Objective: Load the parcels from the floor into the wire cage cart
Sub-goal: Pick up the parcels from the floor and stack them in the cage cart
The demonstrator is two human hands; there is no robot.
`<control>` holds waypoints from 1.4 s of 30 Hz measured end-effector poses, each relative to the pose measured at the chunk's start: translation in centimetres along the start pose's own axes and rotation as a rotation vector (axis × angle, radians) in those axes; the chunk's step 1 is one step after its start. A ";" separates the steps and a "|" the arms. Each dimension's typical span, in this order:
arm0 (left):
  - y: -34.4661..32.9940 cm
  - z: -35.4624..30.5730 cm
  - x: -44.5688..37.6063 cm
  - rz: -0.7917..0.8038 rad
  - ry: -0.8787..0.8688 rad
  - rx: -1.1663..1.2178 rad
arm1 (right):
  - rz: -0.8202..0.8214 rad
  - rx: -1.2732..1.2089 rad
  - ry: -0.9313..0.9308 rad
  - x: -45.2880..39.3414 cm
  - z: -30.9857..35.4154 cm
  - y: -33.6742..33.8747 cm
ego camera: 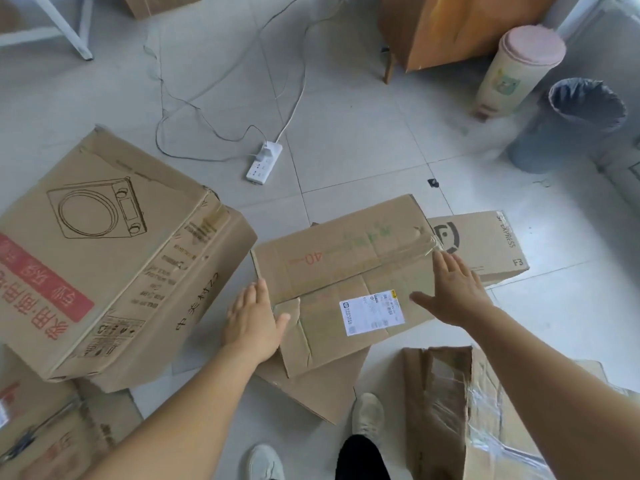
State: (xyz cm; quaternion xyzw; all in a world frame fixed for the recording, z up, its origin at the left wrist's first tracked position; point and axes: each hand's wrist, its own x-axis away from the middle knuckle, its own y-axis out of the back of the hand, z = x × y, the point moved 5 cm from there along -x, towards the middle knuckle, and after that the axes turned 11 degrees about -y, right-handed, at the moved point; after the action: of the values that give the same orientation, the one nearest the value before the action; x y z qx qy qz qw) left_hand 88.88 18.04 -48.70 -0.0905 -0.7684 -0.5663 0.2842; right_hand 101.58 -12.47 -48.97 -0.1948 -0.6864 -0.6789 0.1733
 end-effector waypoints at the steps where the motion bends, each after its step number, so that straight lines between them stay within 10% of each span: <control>1: -0.9 0.0 -0.9 0.002 0.032 0.020 | 0.004 0.007 0.005 -1.7 -0.7 -0.6; 19: -12.8 2.6 -8.2 -0.104 0.488 0.663 | 0.165 -0.430 -0.139 -16.7 -4.5 -8.7; 42: 0.2 1.9 -2.0 -0.289 0.286 0.860 | 0.000 -0.731 -0.233 -4.9 -6.2 2.2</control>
State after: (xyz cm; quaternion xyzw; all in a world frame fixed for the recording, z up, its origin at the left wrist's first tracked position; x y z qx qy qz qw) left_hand 89.97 20.21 -50.03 0.2218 -0.8910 -0.2372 0.3172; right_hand 106.73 -18.80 -49.38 -0.3195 -0.4142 -0.8522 0.0134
